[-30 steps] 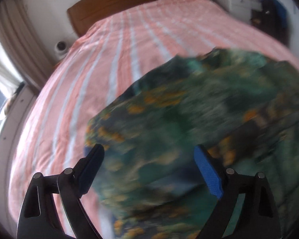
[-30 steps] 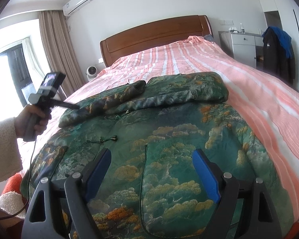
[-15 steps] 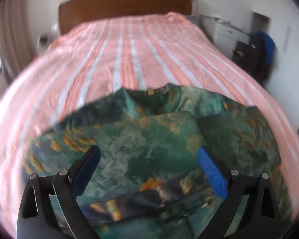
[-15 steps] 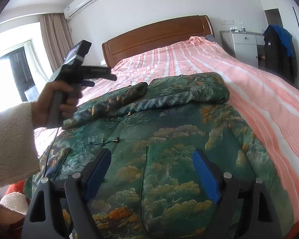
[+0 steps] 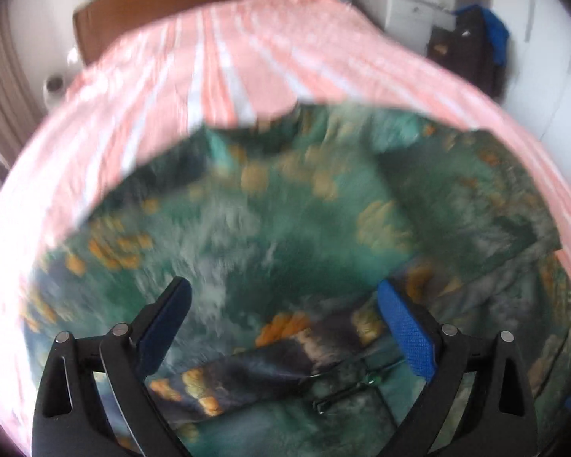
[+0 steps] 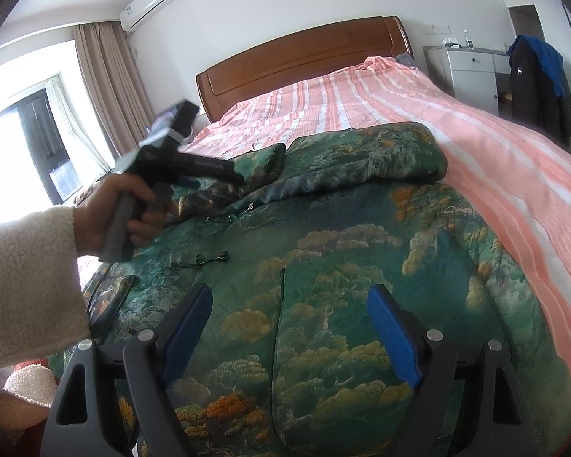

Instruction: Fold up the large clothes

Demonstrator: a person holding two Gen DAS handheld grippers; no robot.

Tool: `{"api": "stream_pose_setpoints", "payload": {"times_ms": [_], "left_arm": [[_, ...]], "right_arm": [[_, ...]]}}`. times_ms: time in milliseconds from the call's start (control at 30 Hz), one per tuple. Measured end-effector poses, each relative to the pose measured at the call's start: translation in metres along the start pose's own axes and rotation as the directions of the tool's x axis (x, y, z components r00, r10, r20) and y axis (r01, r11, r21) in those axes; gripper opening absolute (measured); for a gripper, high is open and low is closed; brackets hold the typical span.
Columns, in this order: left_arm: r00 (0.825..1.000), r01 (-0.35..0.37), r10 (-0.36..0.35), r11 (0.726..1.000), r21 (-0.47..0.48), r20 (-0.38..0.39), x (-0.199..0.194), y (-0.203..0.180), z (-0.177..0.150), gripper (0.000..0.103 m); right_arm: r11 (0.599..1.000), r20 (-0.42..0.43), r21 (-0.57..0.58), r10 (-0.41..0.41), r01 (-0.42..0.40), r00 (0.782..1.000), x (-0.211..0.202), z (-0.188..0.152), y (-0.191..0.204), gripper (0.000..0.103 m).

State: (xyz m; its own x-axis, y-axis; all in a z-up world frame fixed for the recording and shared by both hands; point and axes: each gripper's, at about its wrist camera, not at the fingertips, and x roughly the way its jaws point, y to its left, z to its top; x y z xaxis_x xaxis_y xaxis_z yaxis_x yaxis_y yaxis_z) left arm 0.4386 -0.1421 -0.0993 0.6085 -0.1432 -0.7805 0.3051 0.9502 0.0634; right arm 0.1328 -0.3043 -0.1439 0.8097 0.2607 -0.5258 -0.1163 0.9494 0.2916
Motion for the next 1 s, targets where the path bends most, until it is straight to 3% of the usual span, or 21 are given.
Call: {"api": "stream_pose_setpoints", "payload": {"times_ms": [100,167,267,333,400,467,567,767,933,1000], "left_arm": [[0.998,-0.01,0.012,1.0,-0.023,0.068,-0.014,0.001,0.015,0.1],[0.998,-0.008,0.013,0.997,-0.075,0.063,-0.01,0.005,0.024,0.1],[1.0,-0.018,0.02,0.988,-0.152,0.011,0.013,0.01,0.028,0.1],[0.997,-0.008,-0.006,0.984,-0.177,-0.079,0.04,0.01,0.023,0.1],[0.986,-0.02,-0.002,0.991,-0.136,-0.165,0.067,0.001,0.012,0.101],[0.993,-0.037,0.027,0.996,-0.082,-0.119,0.067,-0.004,0.005,0.103],[0.993,-0.018,0.006,0.994,-0.105,-0.118,0.062,0.003,0.006,0.103],[1.0,0.018,-0.017,0.998,-0.061,0.011,0.004,0.003,-0.009,0.102],[0.997,-0.024,0.026,0.999,0.028,-0.077,0.024,-0.006,-0.03,0.103],[0.997,-0.027,0.029,0.999,0.026,-0.067,0.028,-0.006,-0.032,0.103]], "right_arm": [[1.0,0.001,0.0,0.002,-0.002,1.0,0.001,0.0,0.0,0.083],[1.0,-0.005,0.005,0.005,-0.005,1.0,0.003,0.0,-0.001,0.083],[1.0,-0.018,0.006,0.007,-0.007,1.0,0.006,-0.002,-0.002,0.083],[1.0,-0.023,0.004,0.007,-0.007,1.0,0.007,-0.002,-0.002,0.083],[1.0,-0.03,0.003,0.01,-0.01,0.999,0.009,-0.003,-0.002,0.083],[1.0,-0.043,0.006,0.015,-0.014,0.999,0.011,-0.004,-0.002,0.083],[1.0,-0.053,0.009,0.018,-0.018,0.998,0.012,-0.004,-0.003,0.083],[0.999,-0.046,0.017,0.031,-0.03,0.998,0.011,-0.002,-0.005,0.083],[0.999,-0.058,0.021,0.039,-0.037,0.998,0.016,-0.003,-0.004,0.083],[0.999,-0.061,0.012,0.037,-0.036,0.997,0.018,-0.003,-0.002,0.083]]}}
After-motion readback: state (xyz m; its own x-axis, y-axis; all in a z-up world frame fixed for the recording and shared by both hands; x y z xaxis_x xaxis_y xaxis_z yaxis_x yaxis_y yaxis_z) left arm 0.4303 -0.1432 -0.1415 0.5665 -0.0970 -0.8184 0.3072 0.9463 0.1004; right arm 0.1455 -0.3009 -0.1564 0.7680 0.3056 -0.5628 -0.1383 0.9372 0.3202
